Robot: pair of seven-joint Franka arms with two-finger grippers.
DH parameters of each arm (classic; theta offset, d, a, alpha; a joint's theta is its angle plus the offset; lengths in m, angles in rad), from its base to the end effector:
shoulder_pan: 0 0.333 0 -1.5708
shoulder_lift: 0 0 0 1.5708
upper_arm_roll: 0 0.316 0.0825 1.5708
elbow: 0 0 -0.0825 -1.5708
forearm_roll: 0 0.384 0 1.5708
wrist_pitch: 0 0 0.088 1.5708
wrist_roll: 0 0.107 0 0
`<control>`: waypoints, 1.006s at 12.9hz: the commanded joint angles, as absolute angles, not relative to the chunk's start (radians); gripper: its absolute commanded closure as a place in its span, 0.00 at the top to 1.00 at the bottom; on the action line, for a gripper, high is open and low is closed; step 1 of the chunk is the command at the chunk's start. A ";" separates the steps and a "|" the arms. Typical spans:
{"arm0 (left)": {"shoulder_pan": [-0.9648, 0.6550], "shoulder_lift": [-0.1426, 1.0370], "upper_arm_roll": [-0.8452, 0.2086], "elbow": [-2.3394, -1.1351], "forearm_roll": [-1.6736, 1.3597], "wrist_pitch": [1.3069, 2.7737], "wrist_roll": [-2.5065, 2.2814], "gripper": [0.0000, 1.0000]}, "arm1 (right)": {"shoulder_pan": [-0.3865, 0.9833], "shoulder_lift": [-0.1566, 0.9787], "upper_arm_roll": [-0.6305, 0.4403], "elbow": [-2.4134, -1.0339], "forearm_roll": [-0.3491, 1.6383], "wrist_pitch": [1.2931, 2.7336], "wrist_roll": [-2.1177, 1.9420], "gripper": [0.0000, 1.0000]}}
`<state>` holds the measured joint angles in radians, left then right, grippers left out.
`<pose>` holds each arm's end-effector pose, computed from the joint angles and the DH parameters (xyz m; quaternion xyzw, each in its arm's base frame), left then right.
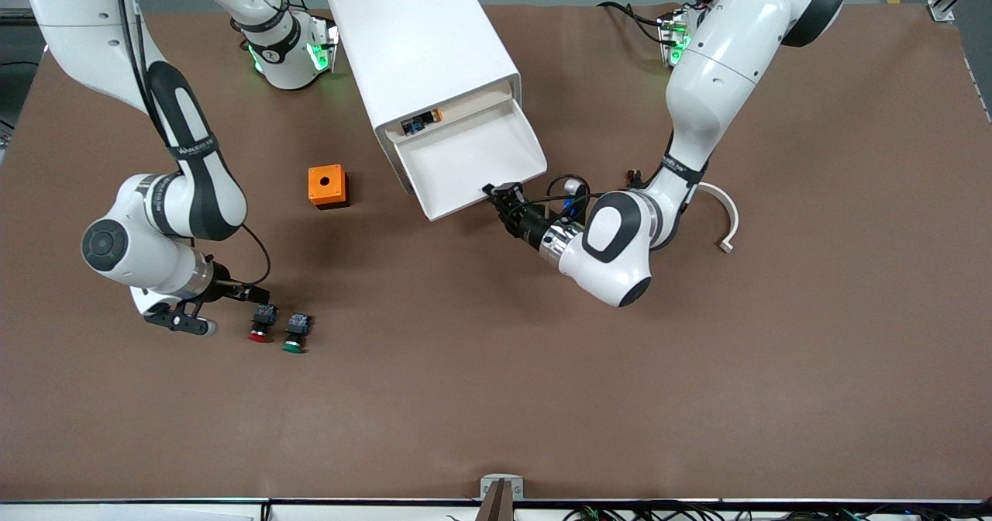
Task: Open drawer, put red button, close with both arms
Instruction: 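Grasp the red push-button switch with the right gripper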
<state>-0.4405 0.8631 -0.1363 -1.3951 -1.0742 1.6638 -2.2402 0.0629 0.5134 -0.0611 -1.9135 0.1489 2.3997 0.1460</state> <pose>0.5445 -0.4341 0.2105 -0.3863 -0.7195 0.5546 0.1596 0.6262 0.0039 0.2230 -0.9917 0.1235 0.0150 0.0335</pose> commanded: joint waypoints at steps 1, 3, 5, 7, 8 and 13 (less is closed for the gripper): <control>-0.403 0.867 -0.138 -1.365 -1.066 1.658 -2.177 0.35 | 0.093 0.563 -0.061 -1.893 0.198 2.465 0.152 0.99; -0.393 0.858 -0.137 -1.364 -1.065 1.654 -2.178 1.00 | 0.095 0.590 -0.061 -1.893 0.199 2.489 0.152 0.95; -0.370 0.850 -0.137 -1.355 -1.062 1.652 -2.178 1.00 | 0.095 0.597 -0.061 -1.891 0.198 2.494 0.144 0.86; -0.339 0.847 -0.137 -1.324 -1.011 1.651 -2.177 1.00 | 0.092 0.597 -0.061 -1.884 0.198 2.481 0.137 0.65; -0.334 0.847 -0.135 -1.309 -0.991 1.651 -2.175 1.00 | 0.092 0.597 -0.063 -1.881 0.196 2.477 0.135 0.56; -0.310 0.831 0.019 -1.295 -0.976 1.651 -2.094 1.00 | 0.074 0.595 -0.063 -1.843 0.193 2.409 0.117 0.00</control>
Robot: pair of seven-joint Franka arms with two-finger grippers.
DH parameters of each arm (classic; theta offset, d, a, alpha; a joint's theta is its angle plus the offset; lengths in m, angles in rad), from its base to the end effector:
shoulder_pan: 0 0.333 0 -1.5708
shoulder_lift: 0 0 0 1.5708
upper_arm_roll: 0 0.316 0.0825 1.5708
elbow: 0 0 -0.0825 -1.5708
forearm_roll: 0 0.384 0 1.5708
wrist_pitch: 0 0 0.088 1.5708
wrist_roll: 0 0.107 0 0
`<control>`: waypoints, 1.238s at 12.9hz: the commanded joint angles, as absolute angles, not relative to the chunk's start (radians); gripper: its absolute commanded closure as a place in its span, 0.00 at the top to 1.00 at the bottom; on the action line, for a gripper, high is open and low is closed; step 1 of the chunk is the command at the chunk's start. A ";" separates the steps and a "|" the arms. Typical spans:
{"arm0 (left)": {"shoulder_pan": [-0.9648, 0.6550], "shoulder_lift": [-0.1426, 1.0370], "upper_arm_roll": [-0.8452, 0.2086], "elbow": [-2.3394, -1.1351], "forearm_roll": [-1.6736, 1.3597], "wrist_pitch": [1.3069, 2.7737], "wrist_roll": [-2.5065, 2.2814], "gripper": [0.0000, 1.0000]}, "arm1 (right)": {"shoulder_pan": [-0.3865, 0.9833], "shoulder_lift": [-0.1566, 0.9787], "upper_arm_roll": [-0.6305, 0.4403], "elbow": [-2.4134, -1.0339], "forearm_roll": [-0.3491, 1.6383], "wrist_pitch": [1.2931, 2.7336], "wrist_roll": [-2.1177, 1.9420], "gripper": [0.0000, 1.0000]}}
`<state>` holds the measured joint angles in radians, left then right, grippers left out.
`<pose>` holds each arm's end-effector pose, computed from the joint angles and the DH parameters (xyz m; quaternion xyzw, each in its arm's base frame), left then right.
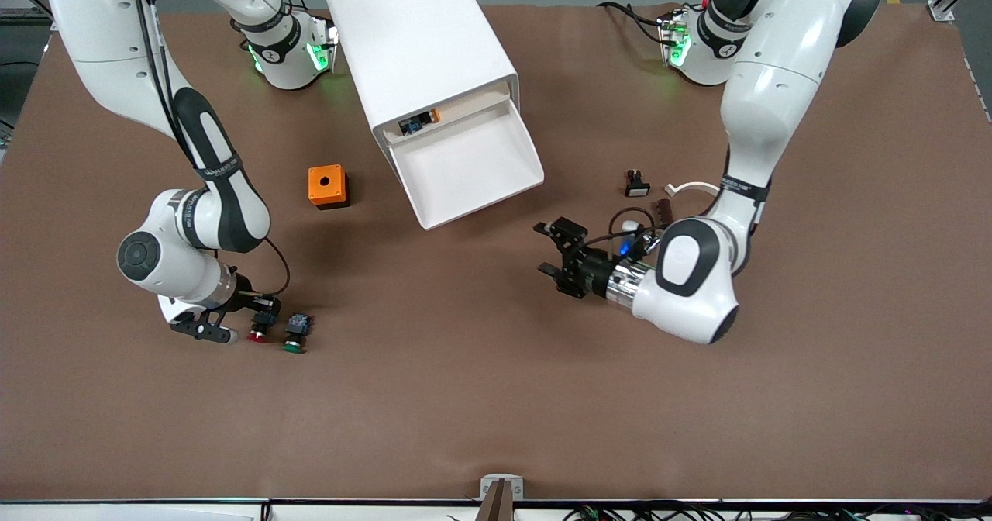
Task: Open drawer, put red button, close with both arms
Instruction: 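Grasp the red push-button switch with the right gripper, then carry the red button into the open drawer with the right gripper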
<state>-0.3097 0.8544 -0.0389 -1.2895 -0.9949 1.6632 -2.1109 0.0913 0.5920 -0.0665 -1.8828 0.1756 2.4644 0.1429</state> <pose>0.6451 -0.3150 0.2442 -0.4160 -0.7533 0.5078 0.0407 0.6339 0.0174 0.1913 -0.9919 0.1218 0.0066 0.0357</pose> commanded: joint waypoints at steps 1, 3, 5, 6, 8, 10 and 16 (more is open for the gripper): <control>-0.314 0.827 0.061 -1.295 -0.962 1.651 -2.092 1.00 | 0.077 0.591 -0.064 -1.809 0.190 2.340 0.121 0.00; -0.311 0.815 0.113 -1.278 -0.896 1.651 -2.068 1.00 | 0.084 0.536 -0.064 -1.760 0.196 2.149 0.181 0.00; -0.313 0.810 0.165 -1.266 -0.832 1.651 -2.045 1.00 | 0.092 0.458 -0.061 -1.720 0.195 1.964 0.279 0.00; -0.313 0.802 0.191 -1.259 -0.795 1.652 -2.013 1.00 | 0.107 0.419 -0.061 -1.712 0.195 1.904 0.337 0.00; -0.319 0.782 0.245 -1.252 -0.668 1.666 -1.906 1.00 | 0.153 0.333 -0.061 -1.704 0.193 1.789 0.501 0.00; -0.311 0.765 0.281 -1.250 -0.609 1.667 -1.766 1.00 | 0.204 0.261 -0.061 -1.703 0.193 1.709 0.670 0.01; -0.337 0.713 0.334 -1.252 -0.415 1.663 -1.396 1.00 | 0.501 0.183 -0.061 -1.704 0.189 1.684 1.354 0.01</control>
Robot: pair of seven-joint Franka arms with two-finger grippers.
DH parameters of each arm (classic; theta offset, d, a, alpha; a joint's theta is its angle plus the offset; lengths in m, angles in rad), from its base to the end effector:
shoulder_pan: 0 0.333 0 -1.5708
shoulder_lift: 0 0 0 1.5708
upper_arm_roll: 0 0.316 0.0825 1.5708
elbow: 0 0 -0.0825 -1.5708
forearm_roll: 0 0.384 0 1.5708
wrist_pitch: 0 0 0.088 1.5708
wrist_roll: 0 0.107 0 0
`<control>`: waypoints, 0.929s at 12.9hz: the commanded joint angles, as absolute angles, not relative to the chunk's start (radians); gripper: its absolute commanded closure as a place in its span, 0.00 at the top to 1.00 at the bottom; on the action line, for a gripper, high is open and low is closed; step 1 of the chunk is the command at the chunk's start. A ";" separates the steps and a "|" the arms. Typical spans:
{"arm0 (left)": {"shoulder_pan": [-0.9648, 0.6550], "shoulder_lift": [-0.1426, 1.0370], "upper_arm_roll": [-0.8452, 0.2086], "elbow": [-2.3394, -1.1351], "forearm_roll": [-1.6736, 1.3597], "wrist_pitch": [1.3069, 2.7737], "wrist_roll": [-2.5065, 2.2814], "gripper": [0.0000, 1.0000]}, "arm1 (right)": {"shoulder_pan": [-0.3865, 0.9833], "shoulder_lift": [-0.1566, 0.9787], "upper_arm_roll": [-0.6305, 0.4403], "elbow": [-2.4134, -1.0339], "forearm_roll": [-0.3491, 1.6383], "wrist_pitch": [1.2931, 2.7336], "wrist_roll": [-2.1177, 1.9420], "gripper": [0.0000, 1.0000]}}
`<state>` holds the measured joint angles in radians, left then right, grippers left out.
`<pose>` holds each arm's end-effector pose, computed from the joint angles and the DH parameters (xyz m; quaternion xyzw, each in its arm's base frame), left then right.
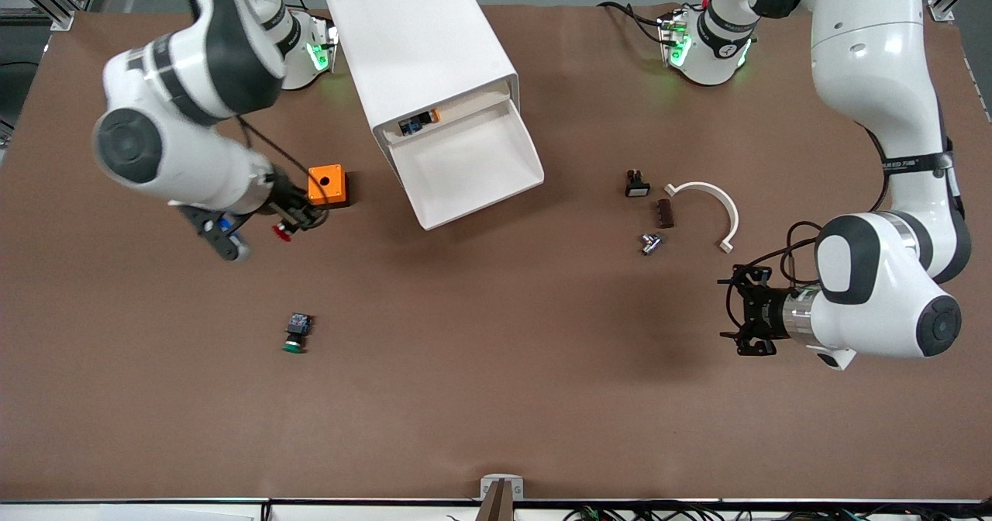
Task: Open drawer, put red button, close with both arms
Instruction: 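Carry the red button into the open drawer with the right gripper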
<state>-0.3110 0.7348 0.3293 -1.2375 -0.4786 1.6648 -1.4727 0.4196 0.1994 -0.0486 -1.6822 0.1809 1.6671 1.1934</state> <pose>0.7104 -0.0902 0.3292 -0.7024 -0.6889 0.1790 0.0000 0.5502 0.2349 0.4657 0.9007 -0.4127 -0.1345 0.0157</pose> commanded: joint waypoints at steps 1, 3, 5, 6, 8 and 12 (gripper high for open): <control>-0.365 0.712 0.330 -1.252 -0.388 1.663 -1.335 1.00 | 0.543 0.183 -0.061 -1.706 0.187 1.699 1.433 0.01; -0.435 0.715 0.331 -1.249 -0.379 1.725 -1.165 1.00 | 0.628 0.192 -0.061 -1.710 0.189 1.755 1.588 0.01; -0.480 0.712 0.331 -1.253 -0.377 1.729 -1.051 1.00 | 0.708 0.227 -0.060 -1.712 0.189 1.851 1.742 0.00; -0.506 0.709 0.331 -1.255 -0.374 1.729 -0.979 1.00 | 0.736 0.254 -0.060 -1.712 0.189 1.903 1.811 0.00; -0.537 0.701 0.328 -1.256 -0.376 1.729 -0.851 1.00 | 0.778 0.300 -0.061 -1.721 0.189 1.975 1.877 0.01; -0.577 0.703 0.275 -1.267 -0.376 1.753 -0.677 1.00 | 0.830 0.374 -0.063 -1.726 0.184 2.091 1.989 0.03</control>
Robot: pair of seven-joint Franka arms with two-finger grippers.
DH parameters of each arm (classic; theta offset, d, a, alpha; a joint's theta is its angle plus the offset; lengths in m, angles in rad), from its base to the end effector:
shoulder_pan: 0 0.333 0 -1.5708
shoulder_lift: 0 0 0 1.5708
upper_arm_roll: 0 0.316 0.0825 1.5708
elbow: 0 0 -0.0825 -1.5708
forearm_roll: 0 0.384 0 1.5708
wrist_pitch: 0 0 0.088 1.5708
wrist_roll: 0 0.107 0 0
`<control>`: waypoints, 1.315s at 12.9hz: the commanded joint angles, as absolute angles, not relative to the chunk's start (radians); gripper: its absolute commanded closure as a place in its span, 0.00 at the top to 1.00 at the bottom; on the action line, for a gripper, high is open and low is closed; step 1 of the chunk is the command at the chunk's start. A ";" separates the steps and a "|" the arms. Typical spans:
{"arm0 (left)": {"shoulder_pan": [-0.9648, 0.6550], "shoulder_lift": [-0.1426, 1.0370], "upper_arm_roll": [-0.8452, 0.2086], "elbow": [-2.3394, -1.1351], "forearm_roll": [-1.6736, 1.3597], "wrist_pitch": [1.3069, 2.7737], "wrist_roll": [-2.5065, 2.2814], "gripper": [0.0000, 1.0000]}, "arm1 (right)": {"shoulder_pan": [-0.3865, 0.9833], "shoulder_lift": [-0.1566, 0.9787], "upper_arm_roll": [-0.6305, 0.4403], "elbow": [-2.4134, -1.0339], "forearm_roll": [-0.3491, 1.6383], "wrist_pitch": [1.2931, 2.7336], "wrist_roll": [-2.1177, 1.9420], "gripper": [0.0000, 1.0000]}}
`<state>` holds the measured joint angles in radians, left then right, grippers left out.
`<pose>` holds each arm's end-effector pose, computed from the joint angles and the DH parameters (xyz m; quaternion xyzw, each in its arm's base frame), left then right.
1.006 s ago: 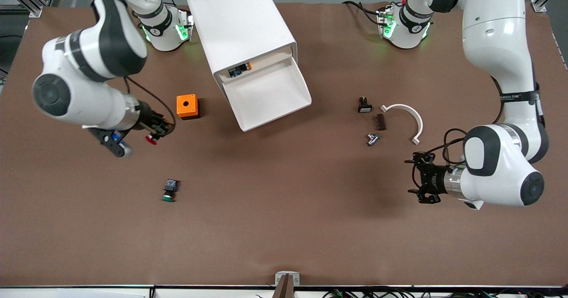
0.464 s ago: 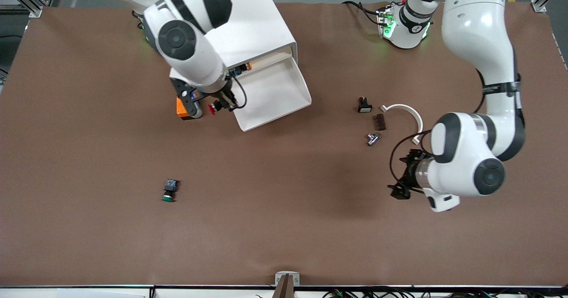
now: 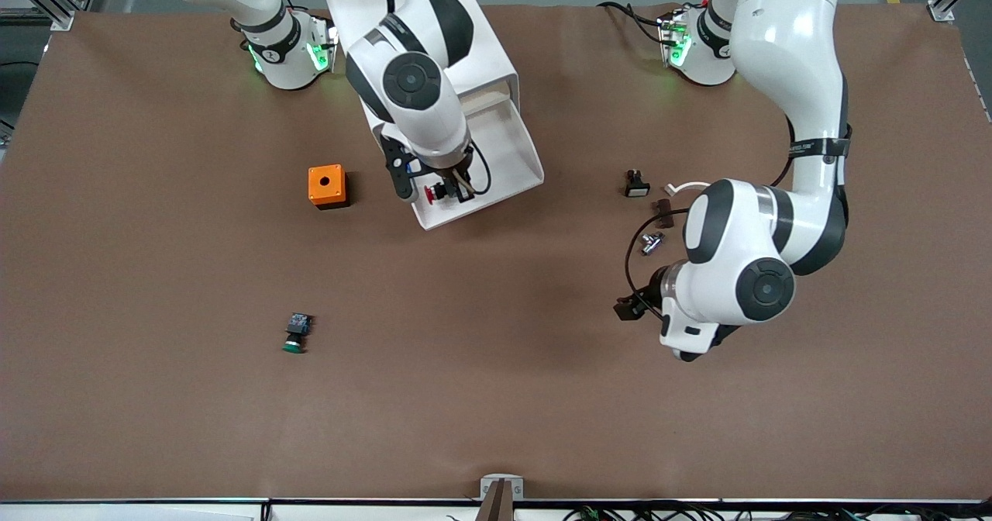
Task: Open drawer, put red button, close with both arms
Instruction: 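Carry the red button into the open drawer with the right gripper, then open the right gripper and withdraw it from the drawer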
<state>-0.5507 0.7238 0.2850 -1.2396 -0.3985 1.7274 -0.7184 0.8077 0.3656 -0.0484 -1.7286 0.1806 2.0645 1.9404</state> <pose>0.6687 -0.2712 0.3344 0.9583 0.2487 -0.1364 0.0353 0.4624 0.4556 0.3694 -0.8041 0.5901 0.0716 0.0014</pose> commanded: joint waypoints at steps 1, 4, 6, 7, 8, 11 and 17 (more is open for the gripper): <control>-0.600 0.704 0.276 -1.273 -0.374 1.772 -0.669 1.00 | 0.834 0.377 -0.063 -1.726 0.184 2.098 1.999 0.07; -0.666 0.704 0.275 -1.299 -0.377 1.801 -0.667 1.00 | 0.825 0.382 -0.063 -1.707 0.187 2.099 2.004 0.52; -0.707 0.706 0.275 -1.313 -0.377 1.802 -0.672 1.00 | 0.819 0.382 -0.066 -1.666 0.184 2.089 1.996 0.98; -0.718 0.703 0.275 -1.334 -0.377 1.801 -0.681 1.00 | 0.813 0.379 -0.071 -1.651 0.183 2.083 1.974 1.00; -0.735 0.700 0.275 -1.362 -0.377 1.801 -0.683 1.00 | 0.777 0.367 -0.072 -1.641 0.183 2.051 1.929 1.00; -0.791 0.709 0.273 -1.367 -0.391 1.833 -0.744 1.00 | 0.631 0.333 -0.072 -1.548 0.181 1.825 1.662 1.00; -0.905 0.712 0.227 -1.385 -0.393 1.921 -0.819 1.00 | 0.312 0.250 -0.071 -1.476 0.157 1.545 0.871 1.00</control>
